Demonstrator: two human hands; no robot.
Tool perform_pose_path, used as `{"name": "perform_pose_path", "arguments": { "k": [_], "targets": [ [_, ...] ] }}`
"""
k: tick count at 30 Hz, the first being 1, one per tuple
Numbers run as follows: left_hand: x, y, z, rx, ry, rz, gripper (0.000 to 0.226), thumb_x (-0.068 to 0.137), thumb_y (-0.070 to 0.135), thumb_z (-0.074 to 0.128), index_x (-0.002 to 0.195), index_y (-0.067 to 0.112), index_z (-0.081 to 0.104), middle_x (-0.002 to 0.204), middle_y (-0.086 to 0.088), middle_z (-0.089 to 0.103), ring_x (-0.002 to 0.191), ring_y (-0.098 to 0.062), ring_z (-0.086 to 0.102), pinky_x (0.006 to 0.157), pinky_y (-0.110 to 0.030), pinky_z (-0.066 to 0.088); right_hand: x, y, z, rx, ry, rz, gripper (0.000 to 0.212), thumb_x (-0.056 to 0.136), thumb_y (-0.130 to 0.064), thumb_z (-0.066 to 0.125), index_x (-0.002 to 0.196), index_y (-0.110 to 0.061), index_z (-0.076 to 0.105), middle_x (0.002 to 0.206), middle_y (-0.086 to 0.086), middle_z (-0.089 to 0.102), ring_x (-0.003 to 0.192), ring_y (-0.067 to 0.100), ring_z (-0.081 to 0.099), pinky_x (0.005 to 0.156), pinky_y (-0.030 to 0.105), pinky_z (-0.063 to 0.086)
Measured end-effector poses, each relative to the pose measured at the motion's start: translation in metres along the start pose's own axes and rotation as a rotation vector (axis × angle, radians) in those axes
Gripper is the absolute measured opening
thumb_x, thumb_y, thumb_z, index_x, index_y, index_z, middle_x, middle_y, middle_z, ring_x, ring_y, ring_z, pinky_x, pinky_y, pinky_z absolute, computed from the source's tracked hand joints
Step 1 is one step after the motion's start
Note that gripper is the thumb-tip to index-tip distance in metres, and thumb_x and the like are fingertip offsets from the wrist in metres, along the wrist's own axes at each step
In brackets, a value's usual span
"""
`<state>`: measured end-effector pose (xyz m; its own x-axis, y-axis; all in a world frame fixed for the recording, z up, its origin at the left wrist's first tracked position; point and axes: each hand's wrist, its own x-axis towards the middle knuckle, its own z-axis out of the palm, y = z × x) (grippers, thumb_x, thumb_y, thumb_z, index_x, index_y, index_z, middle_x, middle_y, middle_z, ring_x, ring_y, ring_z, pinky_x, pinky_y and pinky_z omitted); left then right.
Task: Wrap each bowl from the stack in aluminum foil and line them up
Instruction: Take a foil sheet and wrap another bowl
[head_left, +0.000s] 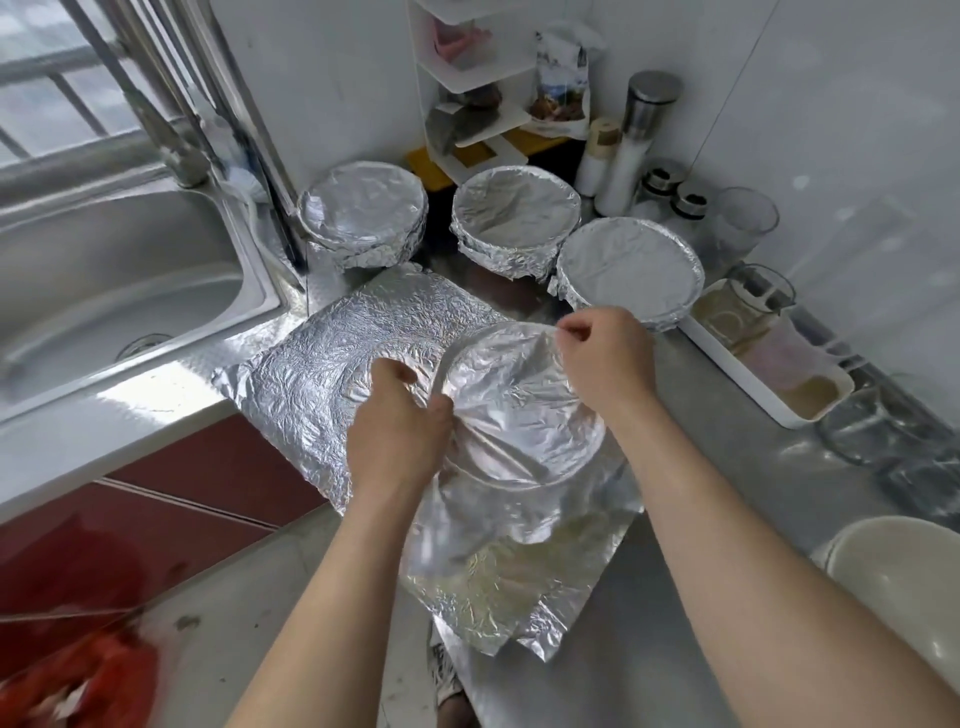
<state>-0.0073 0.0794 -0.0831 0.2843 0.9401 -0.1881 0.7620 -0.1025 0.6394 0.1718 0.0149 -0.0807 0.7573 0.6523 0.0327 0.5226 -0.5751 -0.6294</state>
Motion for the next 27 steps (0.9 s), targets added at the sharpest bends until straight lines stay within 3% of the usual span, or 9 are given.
{"name": "perform_pose_path", "arguments": {
  "k": [6,12,15,17,20,24,27],
  "targets": [
    [-0.028,-0.016,0.021,-0.095,-0.103,-0.067,0.052,0.083,0.022,0.059,0.127,0.02,0.031,0.07,-0.003,0.068,0.057,-0.024,0.066,0.063,-0.044,0.055,0.023,-0.014,0.022,-0.015,-0.155,-0.157,0.009,0.087,-0.014,0.069,0.092,-0.013,0.077,0.093,0.005,0.074,0.087,0.022,0.066,0.081,0.034,0.053],
    [-0.025,-0.019,0.015,0.019,-0.239,-0.064,0.053,0.088,0.025,0.053,0.135,0.021,0.029,0.072,-0.003,0.07,0.05,-0.017,0.066,0.062,-0.037,0.056,0.03,-0.015,0.033,-0.016,-0.303,-0.236,0.015,0.086,-0.024,0.072,0.099,-0.019,0.076,0.098,-0.002,0.074,0.094,0.016,0.067,0.087,0.032,0.052],
    [-0.018,-0.017,0.004,0.331,-0.282,-0.009,0.044,0.097,0.04,0.04,0.135,0.02,0.031,0.09,-0.005,0.07,0.079,-0.027,0.068,0.075,-0.035,0.051,0.031,-0.01,0.031,0.0,-0.384,-0.217,0.03,0.086,-0.031,0.07,0.116,-0.025,0.07,0.115,-0.008,0.07,0.11,0.013,0.063,0.099,0.037,0.047],
    [-0.01,-0.01,-0.004,0.46,-0.187,0.043,0.049,0.101,0.043,0.035,0.143,0.02,0.026,0.107,-0.009,0.065,0.097,-0.032,0.062,0.073,-0.033,0.04,0.028,-0.001,0.024,0.029,-0.302,-0.188,0.034,0.088,-0.03,0.068,0.121,-0.026,0.067,0.119,-0.008,0.068,0.109,0.013,0.062,0.098,0.035,0.047],
    [0.011,0.009,-0.002,0.303,-0.013,0.184,0.045,0.101,0.037,0.045,0.144,0.024,0.041,0.119,-0.008,0.059,0.107,-0.03,0.057,0.073,-0.035,0.038,0.015,0.015,0.007,0.045,-0.067,-0.138,0.019,0.089,-0.02,0.067,0.106,-0.016,0.074,0.098,-0.003,0.072,0.083,0.011,0.062,0.078,0.026,0.05],
    [0.039,0.027,0.025,0.148,-0.016,0.315,0.029,0.098,0.031,0.054,0.123,0.024,0.067,0.113,-0.004,0.069,0.099,-0.026,0.064,0.076,-0.031,0.044,-0.006,0.029,0.0,-0.026,0.004,-0.062,0.014,0.089,-0.022,0.066,0.086,-0.014,0.078,0.082,-0.002,0.074,0.075,0.017,0.066,0.069,0.033,0.053],
    [0.043,0.027,0.031,0.155,-0.015,0.313,0.022,0.097,0.032,0.057,0.102,0.022,0.075,0.094,-0.004,0.074,0.083,-0.025,0.064,0.066,-0.031,0.045,-0.015,0.032,0.003,-0.043,-0.045,-0.021,0.015,0.089,-0.026,0.066,0.091,-0.016,0.077,0.087,-0.003,0.074,0.077,0.015,0.064,0.067,0.027,0.049]
  ]
}}
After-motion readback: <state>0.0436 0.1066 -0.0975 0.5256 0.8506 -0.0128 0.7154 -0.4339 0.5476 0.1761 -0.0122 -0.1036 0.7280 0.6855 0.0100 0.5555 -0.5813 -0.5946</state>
